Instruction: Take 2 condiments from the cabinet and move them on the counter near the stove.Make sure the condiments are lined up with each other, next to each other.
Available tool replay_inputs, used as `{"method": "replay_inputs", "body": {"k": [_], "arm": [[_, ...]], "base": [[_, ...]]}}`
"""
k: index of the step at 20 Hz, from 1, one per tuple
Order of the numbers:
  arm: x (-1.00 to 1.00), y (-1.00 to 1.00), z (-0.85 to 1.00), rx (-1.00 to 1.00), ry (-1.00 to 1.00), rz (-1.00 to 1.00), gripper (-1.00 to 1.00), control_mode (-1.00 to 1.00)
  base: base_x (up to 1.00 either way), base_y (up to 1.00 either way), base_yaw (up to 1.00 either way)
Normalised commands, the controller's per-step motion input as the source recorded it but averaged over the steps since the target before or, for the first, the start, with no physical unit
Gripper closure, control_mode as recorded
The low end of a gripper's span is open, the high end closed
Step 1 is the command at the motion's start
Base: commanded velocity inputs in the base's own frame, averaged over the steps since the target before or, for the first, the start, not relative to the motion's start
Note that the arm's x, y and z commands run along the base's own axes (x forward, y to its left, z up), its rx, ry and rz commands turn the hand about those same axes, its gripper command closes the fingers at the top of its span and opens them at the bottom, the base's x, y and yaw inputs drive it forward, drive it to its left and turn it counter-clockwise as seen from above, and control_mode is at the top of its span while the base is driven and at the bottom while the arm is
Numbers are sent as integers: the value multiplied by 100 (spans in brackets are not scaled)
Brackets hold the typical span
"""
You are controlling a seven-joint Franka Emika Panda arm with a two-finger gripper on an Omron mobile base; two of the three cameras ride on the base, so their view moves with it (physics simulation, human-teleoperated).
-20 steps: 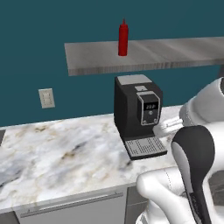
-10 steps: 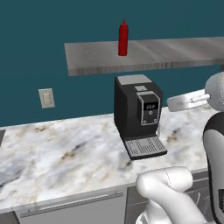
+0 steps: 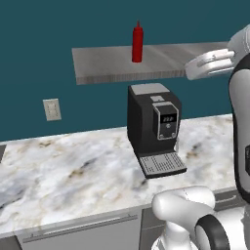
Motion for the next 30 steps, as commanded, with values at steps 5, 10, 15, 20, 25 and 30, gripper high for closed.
{"method": "replay_inputs", "body": {"k": [5,10,15,20,25,30], "arm": [[68,0,11,0,1,0,-100,-100],[80,19,0,0,0,0,-100,-100],[78,31,-9,0,0,0,-100,-100],[67,29,-23,0,-1,-2,-100,-100],[56,4,-24,0,-5,-4,-100,-100],[81,0,0,0,-4,-7,-100,-100]], "base": [[0,0,0],[0,0,0],[0,0,0],[0,0,0],[0,0,0],[0,0,0]]}}
